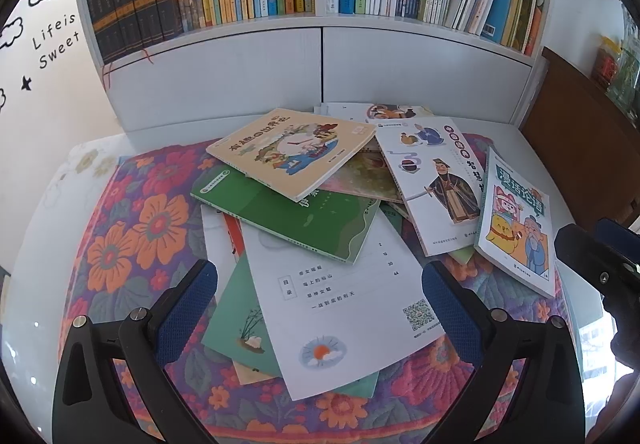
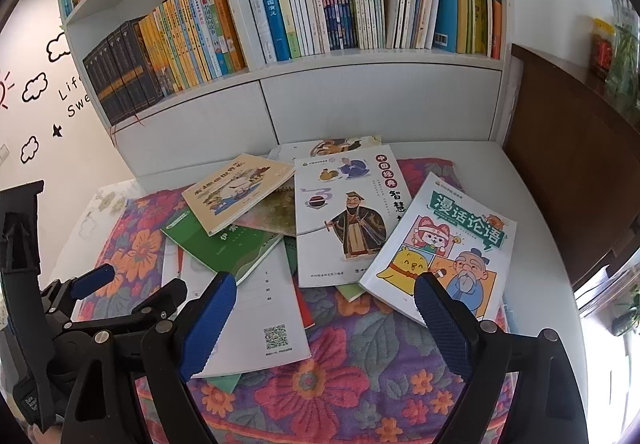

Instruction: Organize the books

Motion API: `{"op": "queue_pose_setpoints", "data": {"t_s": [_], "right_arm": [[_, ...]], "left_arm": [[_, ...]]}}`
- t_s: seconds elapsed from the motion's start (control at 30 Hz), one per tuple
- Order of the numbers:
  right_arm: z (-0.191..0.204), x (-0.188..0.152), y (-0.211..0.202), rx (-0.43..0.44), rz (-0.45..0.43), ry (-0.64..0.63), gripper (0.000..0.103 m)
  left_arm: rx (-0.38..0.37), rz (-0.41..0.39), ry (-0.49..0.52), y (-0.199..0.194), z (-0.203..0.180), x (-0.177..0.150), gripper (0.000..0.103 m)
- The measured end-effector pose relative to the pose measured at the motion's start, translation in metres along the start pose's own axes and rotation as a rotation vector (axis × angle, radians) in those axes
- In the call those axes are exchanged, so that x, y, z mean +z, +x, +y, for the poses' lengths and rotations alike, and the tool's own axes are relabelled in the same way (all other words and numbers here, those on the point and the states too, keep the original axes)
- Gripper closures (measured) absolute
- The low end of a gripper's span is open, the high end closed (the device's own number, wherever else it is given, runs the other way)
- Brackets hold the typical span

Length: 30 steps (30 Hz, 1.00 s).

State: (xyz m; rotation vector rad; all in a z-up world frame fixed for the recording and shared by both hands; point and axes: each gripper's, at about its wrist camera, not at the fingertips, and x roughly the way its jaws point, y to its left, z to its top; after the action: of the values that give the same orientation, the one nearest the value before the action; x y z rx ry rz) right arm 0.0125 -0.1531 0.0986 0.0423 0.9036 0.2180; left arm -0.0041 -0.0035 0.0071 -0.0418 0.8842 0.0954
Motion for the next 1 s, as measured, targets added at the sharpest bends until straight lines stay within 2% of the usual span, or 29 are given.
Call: {"op": "queue_pose_setpoints", "data": {"t_s": [0.2,1.0], "right_arm": [[-0.0022,0.0003,0.0033,0.001,0.014,0.003,0.017],[0.0009,-0.0009,0.0051,0.025,0.014,-0.007,0.017]], "left_arm": [[0.002,-0.001,0.004,0.0001,0.0001,0.0003,0.001],[0.004,-0.003,0.005,-0.0002,-0.0021,0.0009,0.001]]}}
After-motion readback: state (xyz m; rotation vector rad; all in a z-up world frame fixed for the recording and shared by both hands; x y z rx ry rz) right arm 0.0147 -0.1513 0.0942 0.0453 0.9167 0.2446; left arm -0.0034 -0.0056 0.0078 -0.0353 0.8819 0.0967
